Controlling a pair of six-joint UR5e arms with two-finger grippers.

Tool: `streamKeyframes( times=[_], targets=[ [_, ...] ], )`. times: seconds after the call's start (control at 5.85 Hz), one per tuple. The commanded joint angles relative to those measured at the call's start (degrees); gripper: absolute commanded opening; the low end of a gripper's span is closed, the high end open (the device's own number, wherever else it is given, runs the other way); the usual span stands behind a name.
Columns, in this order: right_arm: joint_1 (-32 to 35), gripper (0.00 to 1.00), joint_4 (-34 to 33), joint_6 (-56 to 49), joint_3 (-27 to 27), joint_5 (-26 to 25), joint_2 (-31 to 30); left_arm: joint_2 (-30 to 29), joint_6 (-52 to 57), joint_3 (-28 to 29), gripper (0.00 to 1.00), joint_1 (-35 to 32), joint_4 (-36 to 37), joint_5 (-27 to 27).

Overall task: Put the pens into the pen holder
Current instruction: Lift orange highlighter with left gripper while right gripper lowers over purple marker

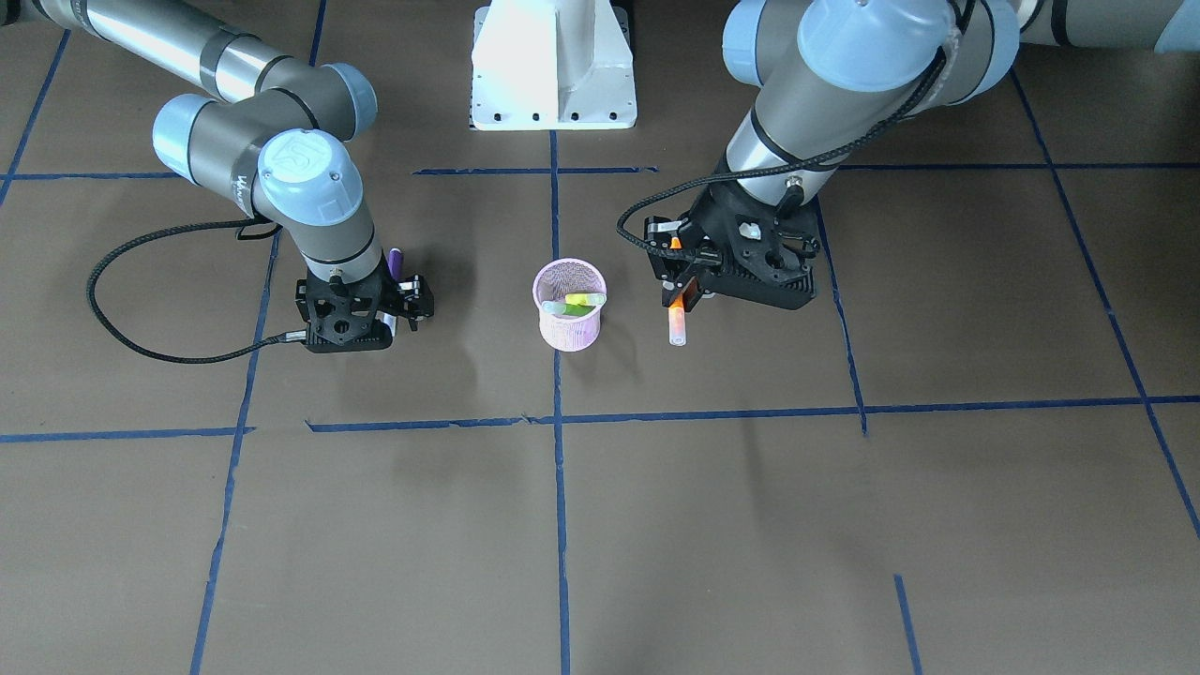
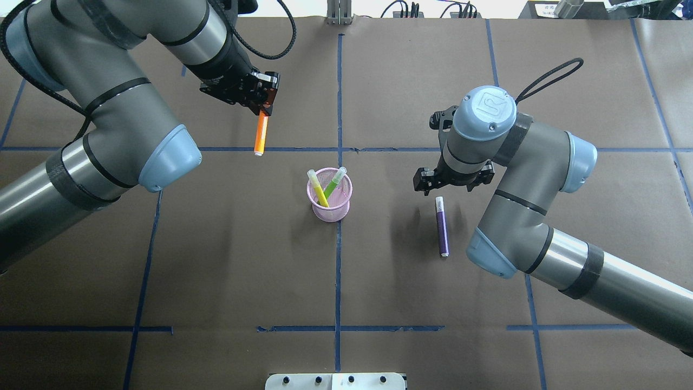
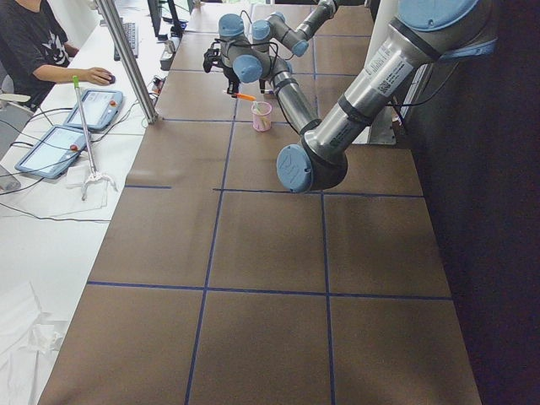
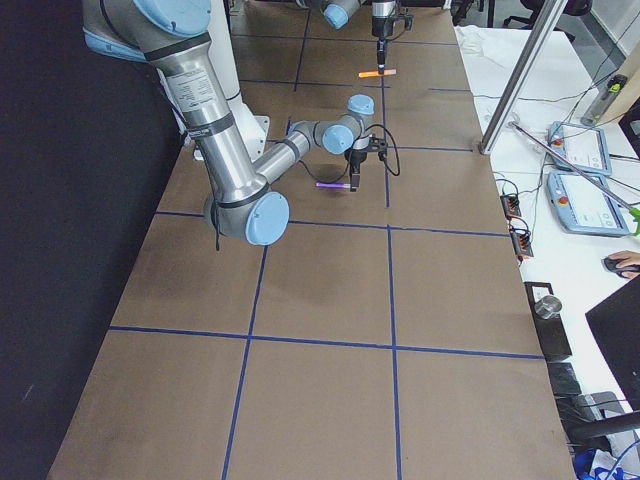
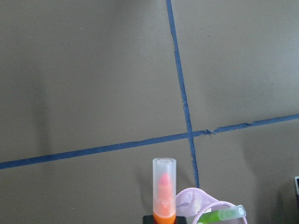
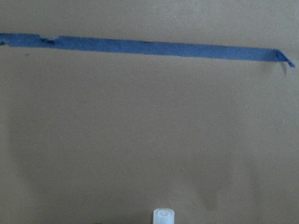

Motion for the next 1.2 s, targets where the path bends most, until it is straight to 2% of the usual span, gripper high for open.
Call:
streamKeyframes(
  times=[0.0, 0.34, 0.51, 0.85, 1.02],
  targets=[
    [-0.4, 1.00, 0.3, 2.4, 1.8, 2.4, -0.5, -0.1, -0.7, 0.0, 0.00, 0.1, -0.7, 0.2],
    [-2.0, 1.00, 0.3, 2.6, 1.4, 2.5, -1.7, -0.2, -1.4, 0.1, 0.00, 0.1, -0.8, 0.2],
    [-2.1, 1.00, 0.3, 2.4, 1.2, 2.4, -2.6, -0.3, -3.5, 0.8, 0.00, 0.3, -4.6, 0.3],
    [-2.1, 1.00, 0.3, 2.6, 1.6, 2.6, -2.4, 0.4, -5.0, 3.7, 0.00, 0.6, -18.3, 0.3],
    [-2.1, 1.00, 0.3, 2.6, 1.6, 2.6, -2.2, 1.5, -5.4, 5.7, 0.00, 0.5, -27.9, 0.4]
  ],
)
